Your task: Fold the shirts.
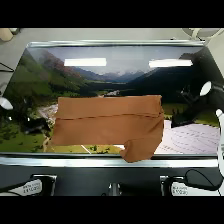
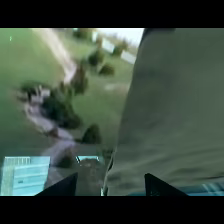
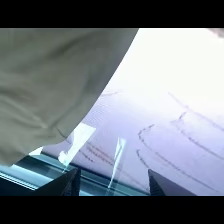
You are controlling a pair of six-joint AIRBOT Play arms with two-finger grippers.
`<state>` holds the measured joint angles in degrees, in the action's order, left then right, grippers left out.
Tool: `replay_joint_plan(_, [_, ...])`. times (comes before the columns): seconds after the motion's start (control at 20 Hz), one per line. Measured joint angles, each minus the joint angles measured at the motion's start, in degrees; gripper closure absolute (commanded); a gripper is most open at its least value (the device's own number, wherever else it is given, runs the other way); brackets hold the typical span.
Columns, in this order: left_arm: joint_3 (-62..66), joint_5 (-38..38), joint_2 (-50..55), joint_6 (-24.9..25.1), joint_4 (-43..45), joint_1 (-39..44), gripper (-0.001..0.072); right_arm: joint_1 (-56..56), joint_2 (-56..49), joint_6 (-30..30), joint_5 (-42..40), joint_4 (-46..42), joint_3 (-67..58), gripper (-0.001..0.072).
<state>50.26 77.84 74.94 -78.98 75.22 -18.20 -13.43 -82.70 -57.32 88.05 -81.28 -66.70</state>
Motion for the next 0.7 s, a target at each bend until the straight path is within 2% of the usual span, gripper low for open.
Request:
replay_joint_plan(0.25, [-10.8, -4.7, -4.0, 2.0, -0.7, -0.4, 0.0203, -0.3, 3.3, 0.9, -3.2, 0.1, 6.8, 0.0323])
replay_joint_plan(0.4, [-12.8, -6.2, -4.8, 2.3, -2.2, -0.3, 0.0315, -0.3, 3.8, 1.1, -3.9, 0.1, 7.9, 0.0323])
replay_joint_plan(0.45, [-13.2, -6.9, -4.8, 2.3, -3.2, -0.3, 0.0330, -0.3, 3.9, 1.2, -4.0, 0.1, 8.1, 0.0323])
replay_joint_plan(0.55, [-13.8, -9.1, -4.8, 2.4, -5.1, -0.2, 0.0569, -0.4, 4.0, 1.2, -4.1, 0.1, 8.3, 0.0307])
replay_joint_plan(0.6, [-13.9, -10.6, -4.8, 2.5, -5.4, -0.2, 0.0588, -0.4, 4.1, 1.4, -4.2, 0.4, 8.4, 0.0252])
replay_joint_plan(0.65, [-14.1, -11.4, -4.8, 2.5, -6.1, -0.2, 0.0654, -0.4, 4.2, 1.9, -4.1, 1.2, 8.8, 0.0218])
replay_joint_plan(0.7, [-14.1, -11.8, -4.8, 2.5, -6.6, -0.2, 0.0681, -0.4, 4.4, 2.5, -3.9, 2.8, 9.6, 0.0209])
